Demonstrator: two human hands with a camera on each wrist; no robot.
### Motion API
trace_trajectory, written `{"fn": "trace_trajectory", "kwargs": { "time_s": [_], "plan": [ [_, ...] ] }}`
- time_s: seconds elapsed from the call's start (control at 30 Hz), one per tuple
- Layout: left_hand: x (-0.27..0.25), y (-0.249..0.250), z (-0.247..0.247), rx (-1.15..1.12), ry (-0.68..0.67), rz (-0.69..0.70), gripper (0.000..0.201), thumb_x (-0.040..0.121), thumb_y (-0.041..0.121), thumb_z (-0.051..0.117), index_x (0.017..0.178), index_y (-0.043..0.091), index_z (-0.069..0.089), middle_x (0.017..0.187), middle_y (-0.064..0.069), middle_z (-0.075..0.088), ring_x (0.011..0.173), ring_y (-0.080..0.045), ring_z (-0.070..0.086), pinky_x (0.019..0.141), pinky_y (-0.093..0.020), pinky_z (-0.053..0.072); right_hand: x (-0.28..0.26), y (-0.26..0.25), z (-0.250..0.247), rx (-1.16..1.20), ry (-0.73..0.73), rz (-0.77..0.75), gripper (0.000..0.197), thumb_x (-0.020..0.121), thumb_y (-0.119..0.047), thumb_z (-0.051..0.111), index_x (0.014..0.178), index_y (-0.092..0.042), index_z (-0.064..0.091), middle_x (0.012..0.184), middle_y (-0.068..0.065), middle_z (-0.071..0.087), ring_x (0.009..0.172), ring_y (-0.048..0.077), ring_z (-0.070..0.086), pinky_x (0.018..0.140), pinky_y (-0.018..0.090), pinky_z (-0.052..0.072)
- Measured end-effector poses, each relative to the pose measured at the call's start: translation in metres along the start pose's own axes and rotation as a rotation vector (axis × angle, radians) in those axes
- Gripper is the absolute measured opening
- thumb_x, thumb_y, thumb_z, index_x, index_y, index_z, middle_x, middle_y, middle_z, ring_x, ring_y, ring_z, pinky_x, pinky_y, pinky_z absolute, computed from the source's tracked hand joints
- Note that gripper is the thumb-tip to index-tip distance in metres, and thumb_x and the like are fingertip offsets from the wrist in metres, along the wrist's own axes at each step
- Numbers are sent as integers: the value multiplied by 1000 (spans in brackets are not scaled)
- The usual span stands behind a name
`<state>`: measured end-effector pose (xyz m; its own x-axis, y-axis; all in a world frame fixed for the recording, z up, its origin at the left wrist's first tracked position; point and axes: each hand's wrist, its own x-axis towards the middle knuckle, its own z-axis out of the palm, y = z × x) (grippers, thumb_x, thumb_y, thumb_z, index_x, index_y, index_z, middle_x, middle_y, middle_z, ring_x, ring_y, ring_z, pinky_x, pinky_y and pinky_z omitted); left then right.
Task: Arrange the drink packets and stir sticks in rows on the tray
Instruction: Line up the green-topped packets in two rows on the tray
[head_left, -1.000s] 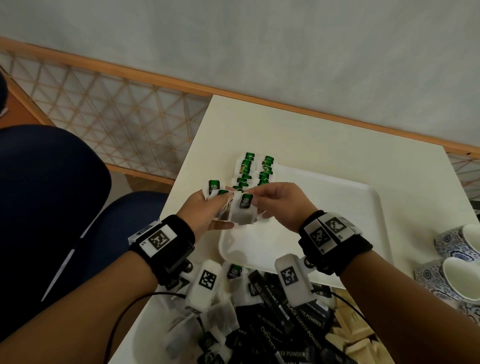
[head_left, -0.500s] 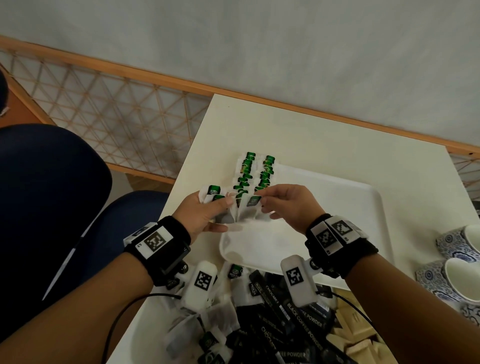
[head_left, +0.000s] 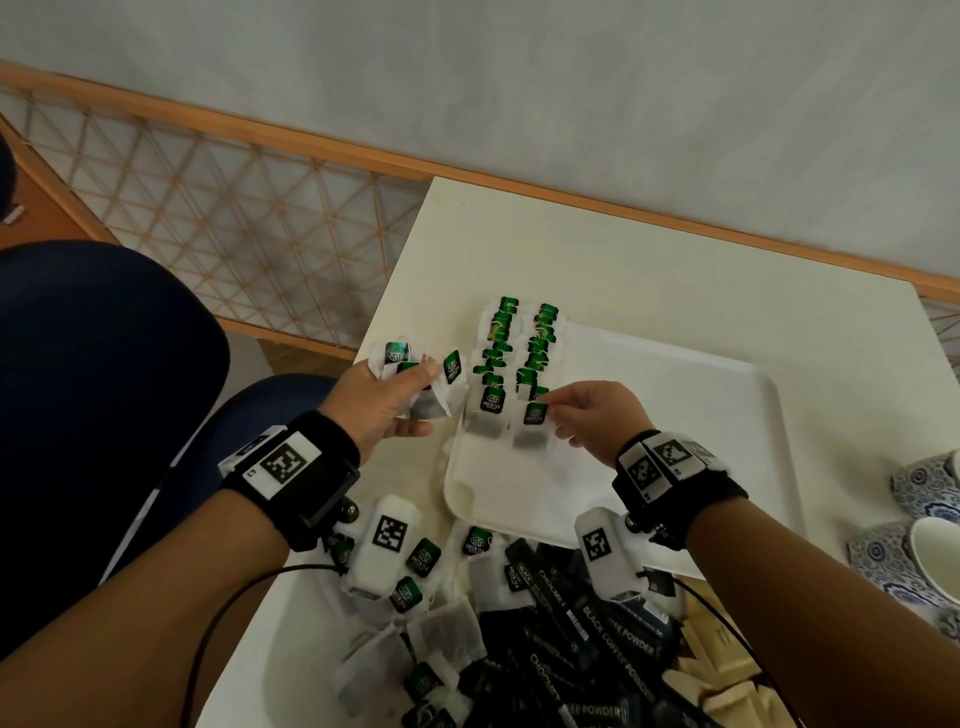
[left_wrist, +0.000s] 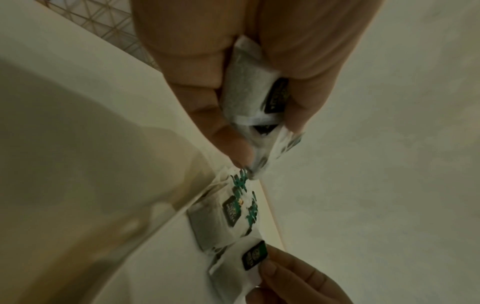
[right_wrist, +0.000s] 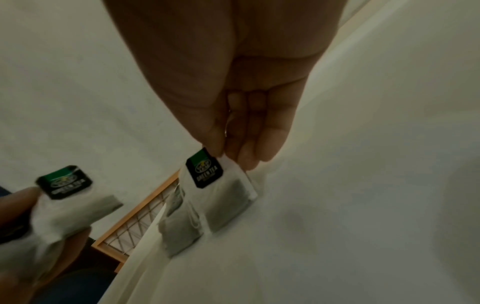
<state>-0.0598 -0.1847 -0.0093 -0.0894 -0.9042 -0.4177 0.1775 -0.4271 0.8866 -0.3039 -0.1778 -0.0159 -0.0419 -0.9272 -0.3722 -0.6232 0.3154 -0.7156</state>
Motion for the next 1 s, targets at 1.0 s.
{"fn": "trace_trajectory", "kwargs": {
  "time_s": [1.0],
  "plan": [
    [-7,-3,-2,105,82,-61,8,89,7,63,90,15,65,92,-15,63,68,-22,60,47,-24,54,-9,-48,21,-227,-210,-229,20,85,-17,64,98,-29,73,88,-2,73,81,15,64,56,4,41]
  ]
}}
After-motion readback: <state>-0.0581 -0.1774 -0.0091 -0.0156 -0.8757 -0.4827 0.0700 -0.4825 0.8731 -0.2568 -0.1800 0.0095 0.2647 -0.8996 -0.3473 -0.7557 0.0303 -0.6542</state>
